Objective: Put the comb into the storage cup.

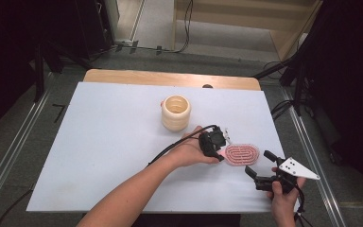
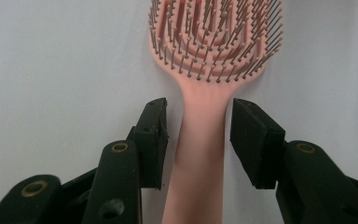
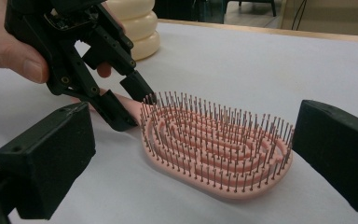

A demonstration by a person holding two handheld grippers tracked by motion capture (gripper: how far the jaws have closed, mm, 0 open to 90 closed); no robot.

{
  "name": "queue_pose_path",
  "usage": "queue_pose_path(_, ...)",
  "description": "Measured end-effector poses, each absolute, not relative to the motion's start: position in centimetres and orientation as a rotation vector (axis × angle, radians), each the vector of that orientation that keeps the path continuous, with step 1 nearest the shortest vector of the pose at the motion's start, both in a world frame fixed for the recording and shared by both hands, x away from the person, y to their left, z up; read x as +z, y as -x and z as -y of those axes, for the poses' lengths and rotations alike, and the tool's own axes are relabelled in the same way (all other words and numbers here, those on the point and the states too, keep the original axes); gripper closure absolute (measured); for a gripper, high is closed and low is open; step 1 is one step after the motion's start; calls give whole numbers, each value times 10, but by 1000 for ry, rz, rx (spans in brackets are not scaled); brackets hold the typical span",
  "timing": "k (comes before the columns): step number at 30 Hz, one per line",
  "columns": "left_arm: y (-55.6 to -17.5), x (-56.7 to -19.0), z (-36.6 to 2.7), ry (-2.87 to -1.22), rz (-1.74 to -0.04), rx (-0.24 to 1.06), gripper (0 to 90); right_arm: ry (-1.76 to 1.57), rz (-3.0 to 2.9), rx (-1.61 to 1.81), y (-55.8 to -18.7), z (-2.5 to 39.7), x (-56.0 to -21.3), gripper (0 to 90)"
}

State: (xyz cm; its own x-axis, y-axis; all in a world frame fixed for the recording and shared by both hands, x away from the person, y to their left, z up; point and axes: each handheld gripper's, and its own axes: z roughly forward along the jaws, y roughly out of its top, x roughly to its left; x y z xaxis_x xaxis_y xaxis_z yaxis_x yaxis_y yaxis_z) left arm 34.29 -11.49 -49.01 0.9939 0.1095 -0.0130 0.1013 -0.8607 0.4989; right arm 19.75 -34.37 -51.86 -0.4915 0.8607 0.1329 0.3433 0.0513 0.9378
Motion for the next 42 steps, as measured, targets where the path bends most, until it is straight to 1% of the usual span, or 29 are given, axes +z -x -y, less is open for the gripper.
queue_pose_path(3,-341,-492,118,-2639,-135,18,605,-1204,-1864,1444,-198,344,-519,0)
queue_pose_path(7,-337,-493,120,-2653,-90,79,613,-1204,-1865,1441,-198,344,-519,0)
queue_pose_path(14,-342,-492,121,-2660,-103,42,631,-1204,-1867,1427,-199,341,-519,0)
queue_pose_path(17,-343,-492,120,-2655,-83,47,682,-1211,-1867,1427,-199,342,-519,0)
queue_pose_path(19,-341,-492,120,-2656,-43,71,697,-1210,-1867,1426,-199,342,-519,0)
queue_pose_path(26,-341,-493,119,-2645,-42,61,702,-1210,-1863,1430,-198,342,-519,0)
queue_pose_path(29,-339,-492,119,-2652,-40,81,704,-1212,-1857,1432,-198,343,-518,0)
queue_pose_path(42,-337,-492,113,-2589,-85,85,706,-1214,-1825,1447,-195,346,-517,0)
